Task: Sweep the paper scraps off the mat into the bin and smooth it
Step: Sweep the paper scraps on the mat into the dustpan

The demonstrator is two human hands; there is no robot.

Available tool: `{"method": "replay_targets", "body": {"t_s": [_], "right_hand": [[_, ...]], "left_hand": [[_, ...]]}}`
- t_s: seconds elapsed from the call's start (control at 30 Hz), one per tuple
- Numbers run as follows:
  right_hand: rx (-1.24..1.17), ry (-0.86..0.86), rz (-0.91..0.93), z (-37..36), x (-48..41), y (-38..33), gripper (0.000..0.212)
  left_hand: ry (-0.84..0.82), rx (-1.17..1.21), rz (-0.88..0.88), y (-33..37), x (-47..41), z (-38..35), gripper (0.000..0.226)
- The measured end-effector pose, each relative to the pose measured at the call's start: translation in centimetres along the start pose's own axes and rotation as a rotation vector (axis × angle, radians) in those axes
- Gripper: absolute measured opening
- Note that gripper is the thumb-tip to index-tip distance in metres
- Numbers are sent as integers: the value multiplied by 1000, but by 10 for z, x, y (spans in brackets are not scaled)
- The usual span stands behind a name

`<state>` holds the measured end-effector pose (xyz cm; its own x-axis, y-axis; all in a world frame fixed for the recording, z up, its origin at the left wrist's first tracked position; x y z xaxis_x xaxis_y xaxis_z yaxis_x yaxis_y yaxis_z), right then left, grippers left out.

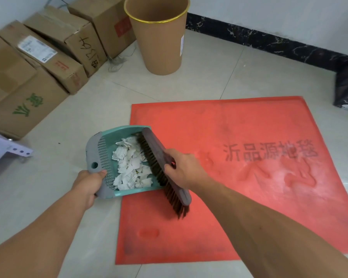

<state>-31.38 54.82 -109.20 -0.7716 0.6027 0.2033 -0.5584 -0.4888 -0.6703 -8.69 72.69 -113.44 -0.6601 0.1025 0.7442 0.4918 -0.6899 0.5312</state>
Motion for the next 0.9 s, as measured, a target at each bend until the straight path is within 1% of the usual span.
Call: {"method": "replay_targets", "body": {"t_s": [0.07,0.13,0.3,0.43,0.53,0.67,0.8,0.9], "right_hand": [[-11,2,39,3,2,-7,50],[-23,52,57,8,6,-11,50],[-25,276,-78,35,19,3,47],[-28,356,-205,52,29,19,42],[-40,355,-298,55,39,30,38],[-77,341,-342,53,50,39,35],[-79,319,-353,52,56,44,41],[-100,311,-382,63,62,32,46]], "left_hand": [[-24,22,-7,-2,5,-2,28],[-58,33,-9,-6,12,-7,28],[-116,63,-3,-16,28,-13,23],[-159,76,15,-23,37,-11,26],[-195,94,38,-28,45,-8,27],[-216,114,20,-23,55,-11,22],[-211,168,-24,-10,67,-23,22],[-206,227,-46,8,85,-26,24]]}}
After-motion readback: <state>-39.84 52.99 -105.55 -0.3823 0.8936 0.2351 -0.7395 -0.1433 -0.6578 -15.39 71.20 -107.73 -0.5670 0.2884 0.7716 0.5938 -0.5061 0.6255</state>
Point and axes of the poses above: each hand's wrist, its own x-axis away from the middle knuckle, its own z-axis out of the back of the hand, y = z × x, the point moved 4 cm from there along -x, towards the middle knuckle, and after that the axes turned 6 degrees about z, right-handed, at the moved point
